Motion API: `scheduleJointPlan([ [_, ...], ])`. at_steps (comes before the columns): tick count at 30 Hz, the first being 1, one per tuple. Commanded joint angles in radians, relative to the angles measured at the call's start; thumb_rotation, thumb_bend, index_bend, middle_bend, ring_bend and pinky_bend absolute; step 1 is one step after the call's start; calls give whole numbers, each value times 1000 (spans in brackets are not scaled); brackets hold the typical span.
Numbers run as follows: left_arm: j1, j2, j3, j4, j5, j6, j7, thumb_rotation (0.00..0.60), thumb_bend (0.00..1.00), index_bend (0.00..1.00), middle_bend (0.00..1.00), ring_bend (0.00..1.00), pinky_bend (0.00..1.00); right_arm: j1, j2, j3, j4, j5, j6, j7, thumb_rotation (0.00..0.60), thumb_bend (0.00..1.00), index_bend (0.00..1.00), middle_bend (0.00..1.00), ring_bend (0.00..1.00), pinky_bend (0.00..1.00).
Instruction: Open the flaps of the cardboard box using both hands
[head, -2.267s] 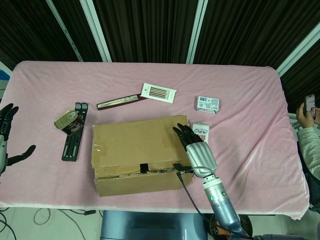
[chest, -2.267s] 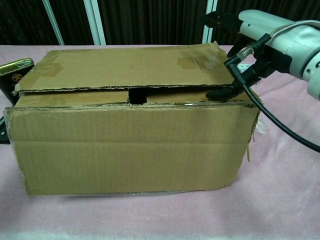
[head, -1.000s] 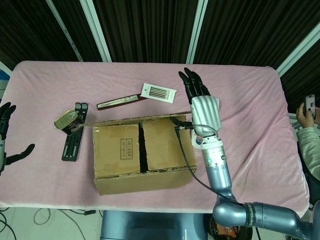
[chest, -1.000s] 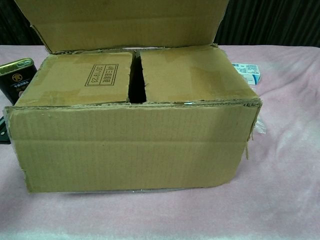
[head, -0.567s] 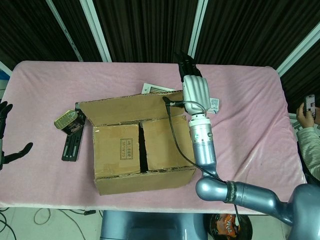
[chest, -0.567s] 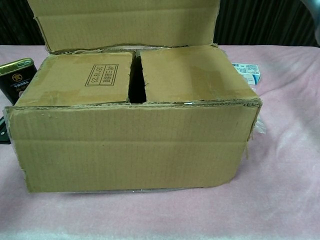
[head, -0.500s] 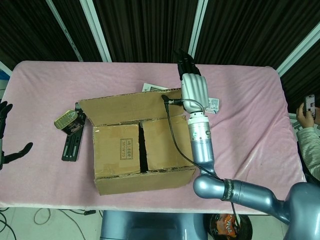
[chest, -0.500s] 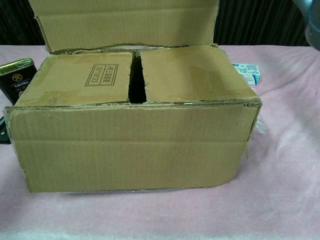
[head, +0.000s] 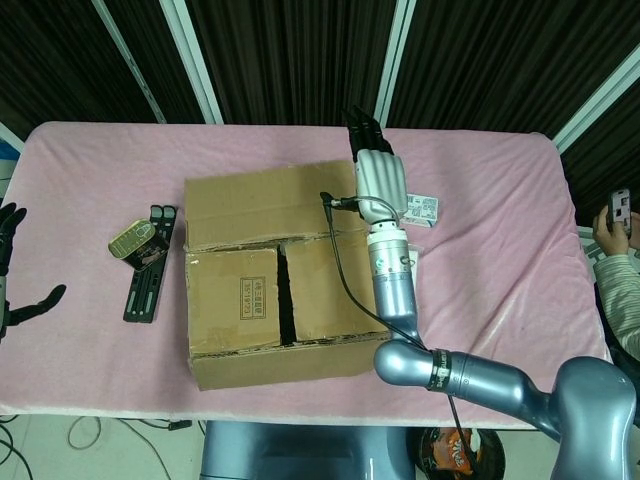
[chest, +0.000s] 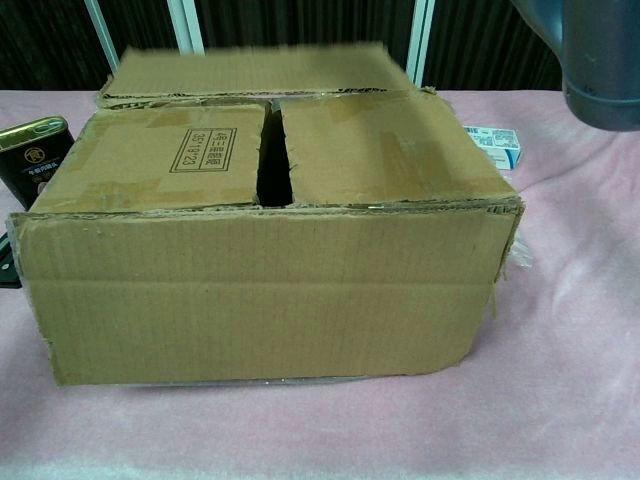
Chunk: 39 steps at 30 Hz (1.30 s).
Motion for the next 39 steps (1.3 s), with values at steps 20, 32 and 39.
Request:
scheduleJointPlan([
  [20,-23,-12,30,-1,43,-44,42,600,152,11,23,55,150,-544,498,-425,-461,-330,199,100,600,162,0,0,0,219],
  [32,-63,-4,53,-3,68,-121,96,600,131,3,23,55,149,-746,555,-608,-402,-494,316,207,600,157,0,0,0,219],
  [39,-216,105,35,-57,87,-374,123,600,210,0,27,55,153,-820,467,-644,-151,-602,402,294,600,157,0,0,0,219],
])
